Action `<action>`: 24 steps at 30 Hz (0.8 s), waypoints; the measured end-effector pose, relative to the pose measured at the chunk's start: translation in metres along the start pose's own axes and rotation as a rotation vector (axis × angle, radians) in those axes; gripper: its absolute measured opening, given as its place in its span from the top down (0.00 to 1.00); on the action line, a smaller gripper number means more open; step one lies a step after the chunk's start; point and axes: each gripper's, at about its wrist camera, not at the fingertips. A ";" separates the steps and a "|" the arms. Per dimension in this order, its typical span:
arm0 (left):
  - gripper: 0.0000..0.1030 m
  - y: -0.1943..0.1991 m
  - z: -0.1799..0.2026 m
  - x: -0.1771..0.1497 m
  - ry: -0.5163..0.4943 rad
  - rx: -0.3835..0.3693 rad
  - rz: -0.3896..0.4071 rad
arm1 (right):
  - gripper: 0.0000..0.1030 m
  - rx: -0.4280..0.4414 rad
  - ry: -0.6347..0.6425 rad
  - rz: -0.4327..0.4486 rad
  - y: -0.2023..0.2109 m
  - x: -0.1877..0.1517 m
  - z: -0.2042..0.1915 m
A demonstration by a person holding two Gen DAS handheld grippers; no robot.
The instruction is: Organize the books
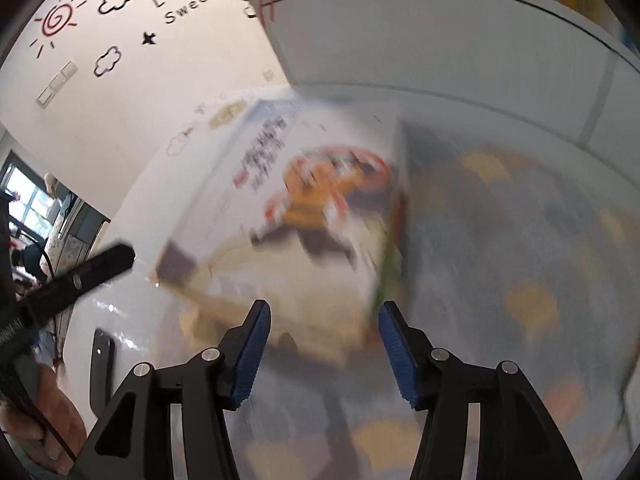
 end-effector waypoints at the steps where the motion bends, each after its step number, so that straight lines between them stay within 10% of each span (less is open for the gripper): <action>1: 0.79 0.002 0.014 -0.005 -0.020 -0.009 -0.004 | 0.47 -0.002 -0.019 0.004 0.008 -0.013 0.002; 11: 0.73 0.059 0.164 -0.046 -0.187 -0.033 0.047 | 0.46 -0.093 -0.278 0.084 0.129 -0.167 0.058; 24: 0.70 0.098 0.307 -0.096 -0.337 -0.020 0.108 | 0.38 -0.189 -0.372 0.251 0.278 -0.237 0.111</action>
Point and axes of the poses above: each gripper's, at about its wrist camera, not at the fingertips, and y roughly against the way its jaws point, z to its right, x to its top, and after that the axes turned 13 degrees about x, right-handed
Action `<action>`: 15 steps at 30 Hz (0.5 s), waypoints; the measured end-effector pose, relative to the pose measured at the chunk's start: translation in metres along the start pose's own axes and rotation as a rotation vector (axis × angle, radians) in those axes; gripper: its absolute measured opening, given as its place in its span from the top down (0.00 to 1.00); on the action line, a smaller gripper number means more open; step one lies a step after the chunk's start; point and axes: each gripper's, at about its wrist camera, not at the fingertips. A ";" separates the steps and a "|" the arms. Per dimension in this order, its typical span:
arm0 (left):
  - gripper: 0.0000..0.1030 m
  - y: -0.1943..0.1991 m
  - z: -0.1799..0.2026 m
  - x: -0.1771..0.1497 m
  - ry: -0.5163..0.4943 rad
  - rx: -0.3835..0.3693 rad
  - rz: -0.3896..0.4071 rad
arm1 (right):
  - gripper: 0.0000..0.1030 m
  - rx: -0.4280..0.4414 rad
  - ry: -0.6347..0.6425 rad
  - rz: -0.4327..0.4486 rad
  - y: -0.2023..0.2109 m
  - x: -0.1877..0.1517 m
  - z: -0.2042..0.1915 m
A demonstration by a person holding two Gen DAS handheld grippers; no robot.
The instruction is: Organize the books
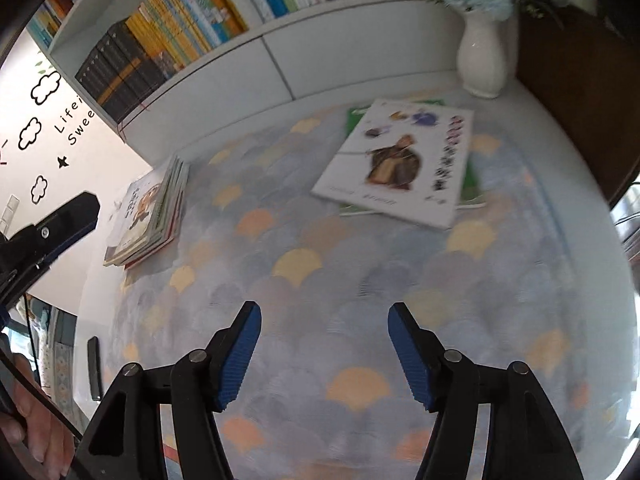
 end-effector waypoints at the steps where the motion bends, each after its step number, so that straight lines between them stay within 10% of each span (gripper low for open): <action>1: 0.70 0.004 0.010 0.001 -0.010 0.002 0.012 | 0.38 -0.005 0.004 0.005 0.005 0.000 0.002; 15: 0.70 0.006 0.074 0.005 -0.045 0.016 0.025 | 0.30 -0.033 0.069 0.099 0.065 0.012 0.031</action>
Point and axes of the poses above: each gripper's, at about its wrist camera, not at the fingertips, and y roughly against the way its jaws point, z to its right, x to its top, and after that the axes turned 13 degrees about x, right-handed
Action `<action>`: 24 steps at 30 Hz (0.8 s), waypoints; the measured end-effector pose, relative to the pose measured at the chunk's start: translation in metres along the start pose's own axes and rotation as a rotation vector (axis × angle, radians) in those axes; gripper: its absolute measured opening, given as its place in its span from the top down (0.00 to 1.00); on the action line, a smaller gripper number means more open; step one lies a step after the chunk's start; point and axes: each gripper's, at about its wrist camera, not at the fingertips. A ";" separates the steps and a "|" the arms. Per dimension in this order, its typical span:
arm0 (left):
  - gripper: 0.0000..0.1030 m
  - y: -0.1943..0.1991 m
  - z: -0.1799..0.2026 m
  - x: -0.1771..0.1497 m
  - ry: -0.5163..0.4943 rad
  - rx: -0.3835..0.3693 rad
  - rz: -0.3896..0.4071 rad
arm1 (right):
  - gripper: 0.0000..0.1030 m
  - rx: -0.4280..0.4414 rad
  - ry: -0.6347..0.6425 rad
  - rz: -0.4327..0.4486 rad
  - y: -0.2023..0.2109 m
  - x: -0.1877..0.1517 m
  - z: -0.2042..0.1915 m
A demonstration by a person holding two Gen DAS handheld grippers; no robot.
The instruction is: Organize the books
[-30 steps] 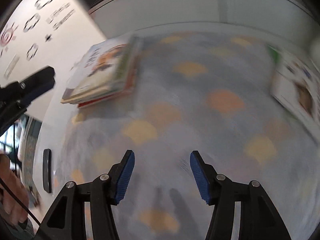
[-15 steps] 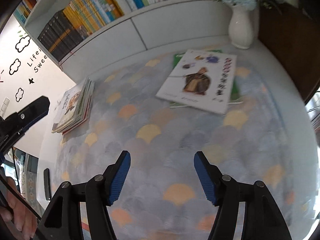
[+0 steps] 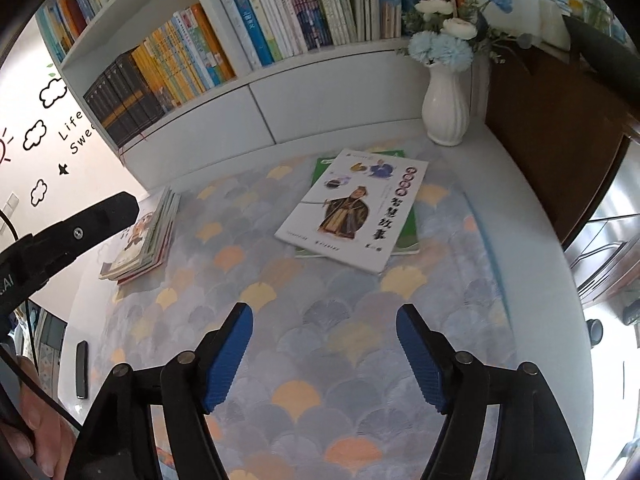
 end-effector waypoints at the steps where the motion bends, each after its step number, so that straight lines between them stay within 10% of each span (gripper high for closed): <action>1: 0.70 -0.004 0.002 0.000 -0.002 0.006 -0.008 | 0.30 0.002 -0.002 -0.001 0.000 0.001 0.004; 24: 0.70 -0.217 -0.010 0.008 0.028 -0.078 -0.266 | 0.37 0.000 -0.122 -0.050 -0.089 0.044 0.107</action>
Point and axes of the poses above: each gripper's, at about its wrist camera, not at the fingertips, and y roughly against the way its jaws point, z to its right, x to its top, and after that the axes turned 13 degrees about x, right-handed
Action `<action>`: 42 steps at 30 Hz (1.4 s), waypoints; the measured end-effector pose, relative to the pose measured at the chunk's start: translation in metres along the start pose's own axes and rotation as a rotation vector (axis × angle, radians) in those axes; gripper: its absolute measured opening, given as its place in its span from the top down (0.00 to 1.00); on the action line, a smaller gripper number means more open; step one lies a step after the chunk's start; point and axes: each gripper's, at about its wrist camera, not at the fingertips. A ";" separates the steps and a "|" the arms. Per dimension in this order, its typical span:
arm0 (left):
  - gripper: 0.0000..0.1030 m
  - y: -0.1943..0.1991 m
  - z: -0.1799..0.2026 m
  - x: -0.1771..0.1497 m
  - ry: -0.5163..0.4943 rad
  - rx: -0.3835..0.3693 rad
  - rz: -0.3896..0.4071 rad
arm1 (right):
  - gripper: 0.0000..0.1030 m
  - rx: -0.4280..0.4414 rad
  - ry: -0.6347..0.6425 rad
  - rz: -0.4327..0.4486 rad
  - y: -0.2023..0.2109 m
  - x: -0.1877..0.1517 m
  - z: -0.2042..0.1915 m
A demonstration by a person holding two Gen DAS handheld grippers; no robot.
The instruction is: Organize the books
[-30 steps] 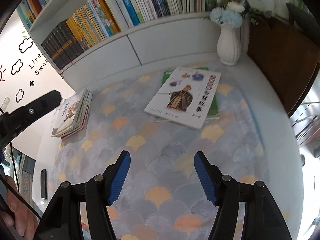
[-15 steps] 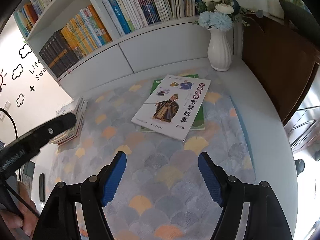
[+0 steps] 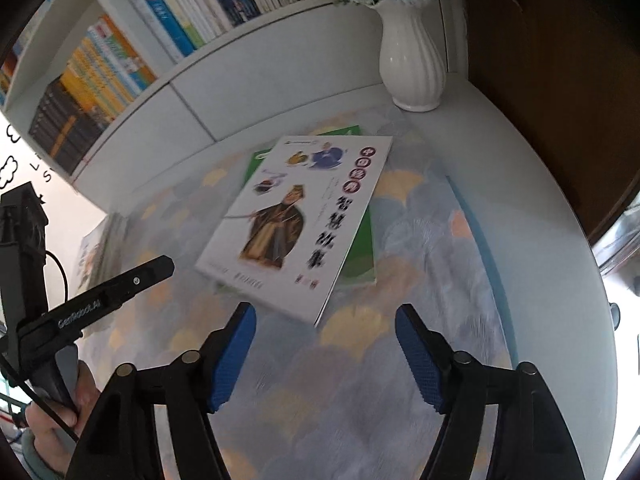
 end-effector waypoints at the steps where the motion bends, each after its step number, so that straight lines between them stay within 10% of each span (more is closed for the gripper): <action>1: 0.70 -0.007 -0.001 0.004 0.000 0.004 -0.006 | 0.43 0.000 0.001 -0.004 -0.006 0.004 0.004; 22: 0.70 -0.060 0.005 0.013 -0.018 -0.067 -0.101 | 0.50 0.001 -0.007 -0.085 -0.084 0.044 0.029; 42: 0.70 0.029 -0.031 -0.142 0.080 -0.062 -0.191 | 0.50 -0.140 0.309 -0.215 -0.079 0.041 0.016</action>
Point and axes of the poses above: each gripper's, at about its wrist camera, not at the fingertips, and y roughly against the way its jaws point, z to its right, x to its top, and after that the axes turned 13 degrees about x, right-handed
